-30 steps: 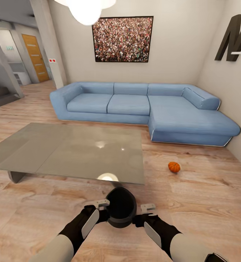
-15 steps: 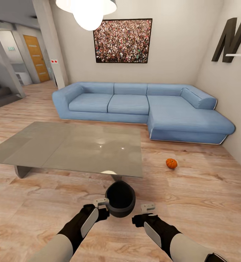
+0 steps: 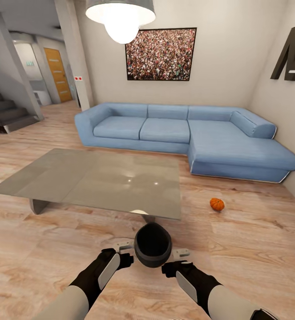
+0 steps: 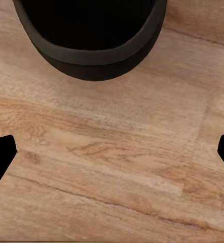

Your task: Place each of the two pumpkins and all three candles from the living room inside a cabinet in the living room (use any cabinet), then make sure every cabinet is closed, and position the cauldron so it is next to a table in the living room.

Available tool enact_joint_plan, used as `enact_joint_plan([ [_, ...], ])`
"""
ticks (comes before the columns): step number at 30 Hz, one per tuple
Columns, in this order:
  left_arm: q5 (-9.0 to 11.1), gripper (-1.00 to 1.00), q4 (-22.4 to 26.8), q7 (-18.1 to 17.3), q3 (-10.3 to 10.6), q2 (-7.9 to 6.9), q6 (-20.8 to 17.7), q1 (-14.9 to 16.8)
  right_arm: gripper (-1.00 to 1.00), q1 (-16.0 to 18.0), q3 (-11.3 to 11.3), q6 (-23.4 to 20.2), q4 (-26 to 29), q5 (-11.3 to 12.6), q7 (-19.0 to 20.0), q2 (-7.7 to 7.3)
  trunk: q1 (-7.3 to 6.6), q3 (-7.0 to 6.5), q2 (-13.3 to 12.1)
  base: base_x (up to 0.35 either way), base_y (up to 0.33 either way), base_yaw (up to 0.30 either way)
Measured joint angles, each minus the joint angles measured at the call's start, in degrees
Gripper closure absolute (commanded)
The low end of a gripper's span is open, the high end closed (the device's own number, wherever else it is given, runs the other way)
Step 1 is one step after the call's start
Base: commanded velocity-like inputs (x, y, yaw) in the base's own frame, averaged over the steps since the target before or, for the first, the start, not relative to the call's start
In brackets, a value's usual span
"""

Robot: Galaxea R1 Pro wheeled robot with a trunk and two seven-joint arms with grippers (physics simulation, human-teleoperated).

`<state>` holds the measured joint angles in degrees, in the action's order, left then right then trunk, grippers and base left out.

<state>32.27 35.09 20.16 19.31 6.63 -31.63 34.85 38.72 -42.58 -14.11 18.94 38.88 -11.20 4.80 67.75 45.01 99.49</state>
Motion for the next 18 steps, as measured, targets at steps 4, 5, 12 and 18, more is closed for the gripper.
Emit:
enact_joint_plan([
  [4, 0.0, -1.00, 0.0, 0.0, -0.1, -0.12, 0.0, 0.0, -1.00, 0.0, 0.0, 0.0, 0.0, 0.0, -0.1, 0.00, -0.86, -1.03, -1.6, -0.304, 0.000, 0.172],
  [5, 0.0, -1.00, 0.0, 0.0, -0.1, -0.14, 0.0, 0.0, -1.00, 0.0, 0.0, 0.0, 0.0, 0.0, -0.1, 0.00, -1.08, -1.28, -2.0, -0.332, 0.000, 0.176],
  [12, 0.1, -1.00, 0.1, 0.0, -0.1, -0.21, 0.0, 0.0, -1.00, 0.0, 0.0, 0.0, 0.0, 0.0, -0.1, 0.00, -1.56, -2.18, -2.8, -0.164, 0.000, 0.179],
  [18, 0.1, -1.00, 0.1, 0.0, -0.1, -0.25, 0.0, 0.0, -1.00, 0.0, 0.0, 0.0, 0.0, 0.0, -0.1, 0.00, -1.56, -2.63, -2.8, -0.011, 0.000, 0.180],
])
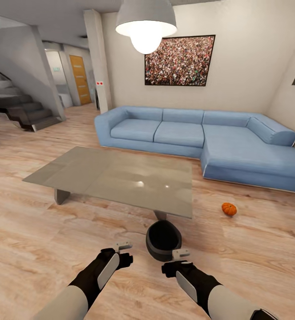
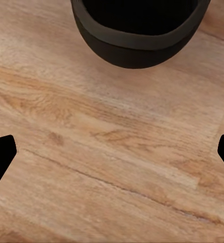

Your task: Place each of the two pumpkins and all three candles from the living room inside a cabinet in the living room (use any cabinet), then make sure every cabinet is closed, and position the cauldron so it is next to a table in the living room.

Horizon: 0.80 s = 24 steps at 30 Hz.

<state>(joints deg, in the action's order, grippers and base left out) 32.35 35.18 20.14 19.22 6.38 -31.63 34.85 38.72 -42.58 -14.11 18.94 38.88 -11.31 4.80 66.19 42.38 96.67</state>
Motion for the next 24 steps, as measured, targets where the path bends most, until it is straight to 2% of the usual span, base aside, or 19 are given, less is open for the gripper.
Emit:
enact_joint_plan([
  [15, -0.1, -1.00, 0.0, 0.0, -0.1, -0.08, 0.0, 0.0, -1.00, 0.0, 0.0, 0.0, 0.0, -0.1, 0.0, 0.00, 0.00, -1.13, 0.0, 0.000, 0.000, 0.180],
  [24, -0.1, -1.00, 0.0, 0.0, -0.1, -0.84, 0.0, 0.0, -1.00, 0.0, 0.1, 0.3, 0.0, 0.0, 0.0, -0.07, 0.00, -1.77, 0.0, 0.000, 0.000, 0.160],
])
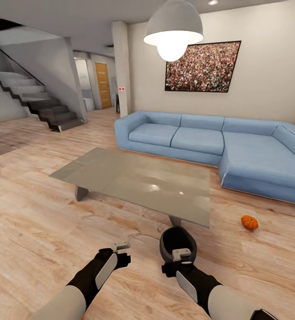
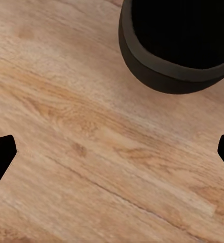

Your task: Place each of the two pumpkins and all three candles from the living room inside a cabinet in the living room (use any cabinet), then make sure every cabinet is closed, and position the cauldron so it is next to a table in the living room.

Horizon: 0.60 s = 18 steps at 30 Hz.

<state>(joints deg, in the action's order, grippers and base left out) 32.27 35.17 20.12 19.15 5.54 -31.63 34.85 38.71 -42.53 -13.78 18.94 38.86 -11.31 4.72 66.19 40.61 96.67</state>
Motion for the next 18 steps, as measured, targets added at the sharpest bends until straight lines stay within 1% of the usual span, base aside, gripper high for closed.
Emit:
enact_joint_plan([
  [5, 0.0, -1.00, 0.0, 0.0, 0.0, -0.05, 0.0, 0.0, -1.00, 0.0, -0.1, 3.1, 0.0, -0.4, 0.1, 0.05, 0.00, -0.07, 0.0, 0.000, 0.000, 0.018],
  [10, 0.0, -1.00, 0.0, 0.0, 0.0, -0.11, 0.0, 0.0, -1.00, 0.0, -0.1, 3.5, 0.0, -1.2, 0.2, -0.01, 0.00, -0.07, 0.0, 0.000, 0.000, 0.001],
  [18, 0.0, -1.00, 0.0, 0.0, 0.0, -0.11, 0.0, 0.0, -1.00, 0.0, -0.1, 3.7, 0.0, -1.3, 0.4, -0.09, 0.00, -0.07, 0.0, 0.000, 0.000, 0.000],
])
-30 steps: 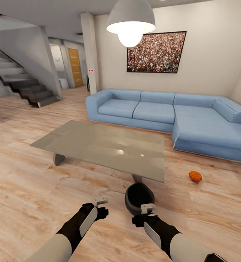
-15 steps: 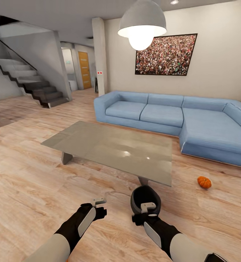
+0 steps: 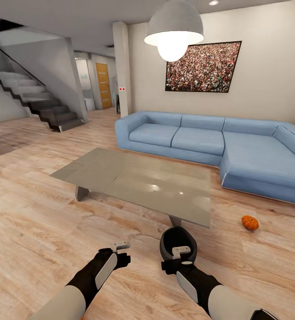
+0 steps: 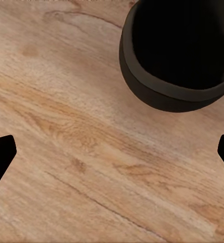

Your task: Place each of the two pumpkins and all three candles from the living room inside a cabinet in the living room (use any cabinet), then make sure every cabinet is closed, and position the cauldron so it is next to a table in the living room.

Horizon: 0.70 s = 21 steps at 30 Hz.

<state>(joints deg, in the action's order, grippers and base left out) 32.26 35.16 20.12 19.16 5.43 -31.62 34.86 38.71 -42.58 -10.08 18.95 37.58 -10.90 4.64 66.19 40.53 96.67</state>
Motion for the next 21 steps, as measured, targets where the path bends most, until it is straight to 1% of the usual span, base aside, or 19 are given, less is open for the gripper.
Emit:
enact_joint_plan([
  [9, -0.1, -1.00, 0.0, 0.1, 0.0, -0.21, 0.0, 0.0, -1.00, 0.0, 0.0, -0.1, 0.0, 0.0, -0.3, 0.06, 0.00, 0.00, 0.0, 0.000, 0.000, 0.000],
  [12, 0.0, -1.00, 0.0, 0.1, -0.1, -1.22, 0.0, 0.0, -1.00, 0.0, 0.0, -0.2, 0.0, 0.0, -0.3, 0.09, 0.00, 0.00, 0.0, 0.000, 0.000, 0.086],
  [13, 0.0, -1.00, 0.0, 0.0, -0.6, -1.71, 0.0, 0.0, -1.00, 0.0, 0.0, -0.2, 0.0, 0.0, -0.4, 0.10, 0.00, 0.00, 0.0, 0.000, 0.000, 0.189],
  [15, 0.1, -1.00, 0.0, -0.2, -2.5, -2.80, 0.0, 0.0, -1.00, 0.0, 0.0, -0.2, 0.0, 0.0, -0.4, 0.14, 0.00, 0.00, 0.0, 0.000, 0.000, 0.223],
  [16, 0.1, -1.00, 0.0, -0.3, -3.9, -3.32, 0.0, 0.0, -1.00, 0.0, 0.0, -0.2, 0.0, 0.0, -0.4, 0.15, 0.00, 0.00, 0.0, 0.000, 0.000, 0.251],
  [17, 0.2, -1.00, 0.0, -0.4, -5.9, -3.97, -0.1, 0.0, -1.00, 0.0, 0.0, -0.3, -0.1, 0.0, -0.4, 0.15, 0.00, 0.00, 0.0, 0.000, 0.000, 0.259],
  [18, 0.2, -1.00, 0.0, -0.5, -7.1, -4.40, -0.1, 0.0, -1.00, 0.0, 0.0, -0.3, 0.0, 0.0, -0.4, 0.16, 0.00, 0.00, 0.0, 0.000, 0.000, 0.264],
  [20, 0.3, -1.00, 0.0, -0.5, -8.7, -5.39, -0.1, 0.0, -1.00, 0.0, 0.0, -0.5, -0.1, 0.0, -0.4, 0.16, 0.00, 0.00, 0.0, 0.000, 0.000, 0.270],
  [21, 0.4, -1.00, 0.0, -0.5, -8.9, -5.68, 0.0, 0.0, -1.00, 0.0, 0.0, -0.6, -0.1, 0.0, -0.4, 0.16, 0.00, 0.00, 0.0, 0.000, 0.000, 0.272],
])
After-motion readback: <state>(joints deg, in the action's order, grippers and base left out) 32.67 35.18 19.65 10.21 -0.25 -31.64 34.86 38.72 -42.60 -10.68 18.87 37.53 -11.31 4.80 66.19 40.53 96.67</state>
